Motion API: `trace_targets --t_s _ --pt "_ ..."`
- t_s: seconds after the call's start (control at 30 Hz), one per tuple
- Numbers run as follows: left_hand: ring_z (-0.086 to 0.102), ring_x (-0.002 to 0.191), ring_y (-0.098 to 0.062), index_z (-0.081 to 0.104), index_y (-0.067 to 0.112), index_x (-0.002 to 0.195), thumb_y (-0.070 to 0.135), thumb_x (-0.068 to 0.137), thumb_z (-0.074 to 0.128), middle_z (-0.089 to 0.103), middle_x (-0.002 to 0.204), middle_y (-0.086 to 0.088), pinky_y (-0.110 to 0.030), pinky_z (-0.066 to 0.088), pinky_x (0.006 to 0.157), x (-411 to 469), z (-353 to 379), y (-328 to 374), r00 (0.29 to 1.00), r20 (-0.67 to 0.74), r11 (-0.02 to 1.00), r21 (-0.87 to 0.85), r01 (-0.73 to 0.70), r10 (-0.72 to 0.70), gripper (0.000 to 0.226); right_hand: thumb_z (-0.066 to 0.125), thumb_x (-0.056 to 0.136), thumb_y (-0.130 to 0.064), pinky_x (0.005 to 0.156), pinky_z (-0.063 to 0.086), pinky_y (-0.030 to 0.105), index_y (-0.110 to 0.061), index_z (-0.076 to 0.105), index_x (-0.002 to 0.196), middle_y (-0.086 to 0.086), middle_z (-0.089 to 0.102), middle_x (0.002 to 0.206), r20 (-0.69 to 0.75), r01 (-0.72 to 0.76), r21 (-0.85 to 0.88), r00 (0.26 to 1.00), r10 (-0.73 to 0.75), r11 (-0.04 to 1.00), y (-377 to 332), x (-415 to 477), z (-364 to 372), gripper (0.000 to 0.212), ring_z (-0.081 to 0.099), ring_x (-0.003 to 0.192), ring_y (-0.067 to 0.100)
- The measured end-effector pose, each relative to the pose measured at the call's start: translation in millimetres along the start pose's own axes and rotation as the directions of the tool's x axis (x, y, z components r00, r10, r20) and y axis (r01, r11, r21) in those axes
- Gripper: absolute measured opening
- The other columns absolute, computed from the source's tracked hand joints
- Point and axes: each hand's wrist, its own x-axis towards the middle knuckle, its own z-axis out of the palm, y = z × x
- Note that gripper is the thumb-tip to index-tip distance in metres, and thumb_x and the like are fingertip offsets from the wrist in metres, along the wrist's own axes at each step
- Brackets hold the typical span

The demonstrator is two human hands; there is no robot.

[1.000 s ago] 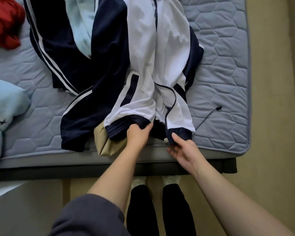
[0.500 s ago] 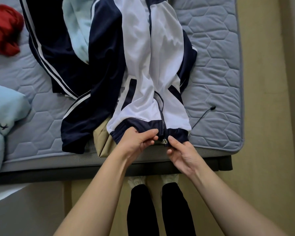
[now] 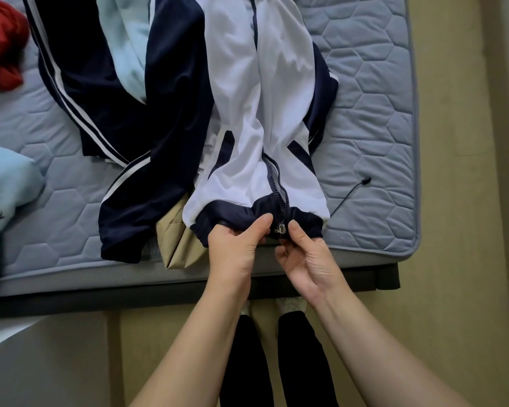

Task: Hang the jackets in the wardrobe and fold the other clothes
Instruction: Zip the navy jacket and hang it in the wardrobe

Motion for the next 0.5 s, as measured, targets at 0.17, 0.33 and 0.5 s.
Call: trace_targets --t_s 0.17,0.33,0.5 --pt "0.061 0.057 -0.004 0.07 0.017 0.063 0.002 0.077 0.073 0.066 0.06 0.004 -0.017 0.049 0.055 -4.9 3.0 2.1 0.999 -0.036 0.999 0.018 -0.04 0.04 0.021 0.068 0.071 -0.012 0.048 0.047 0.019 -0.016 0.074 0.063 -0.001 0.07 0.071 -0.039 0.029 0.004 0.999 -0.029 1.0 -2.0 1.8 1.8 0.011 0.064 0.06 0.007" --pt "0.059 0.055 -0.004 0.066 0.014 0.067 0.0 0.077 0.073 0.065 0.058 0.005 -0.017 0.048 0.054 -5.3 5.7 2.5 0.995 -0.071 0.998 0.019 -0.063 0.064 0.018 0.067 0.071 -0.012 0.049 0.047 0.019 -0.015 0.074 0.063 0.0 0.07 0.071 -0.036 0.042 0.005 0.998 -0.042 0.999 -4.5 2.4 4.1 0.012 0.065 0.061 0.008" --pt "0.059 0.056 -0.004 0.065 0.012 0.07 0.0 0.078 0.072 0.065 0.059 0.006 -0.018 0.048 0.054 -4.3 7.5 1.3 0.994 -0.085 0.997 0.013 -0.073 0.074 0.016 0.066 0.072 -0.011 0.048 0.047 0.019 -0.014 0.074 0.064 0.0 0.07 0.071 -0.035 0.046 0.018 0.998 -0.045 0.999 -1.7 2.4 5.8 0.011 0.065 0.061 0.008"
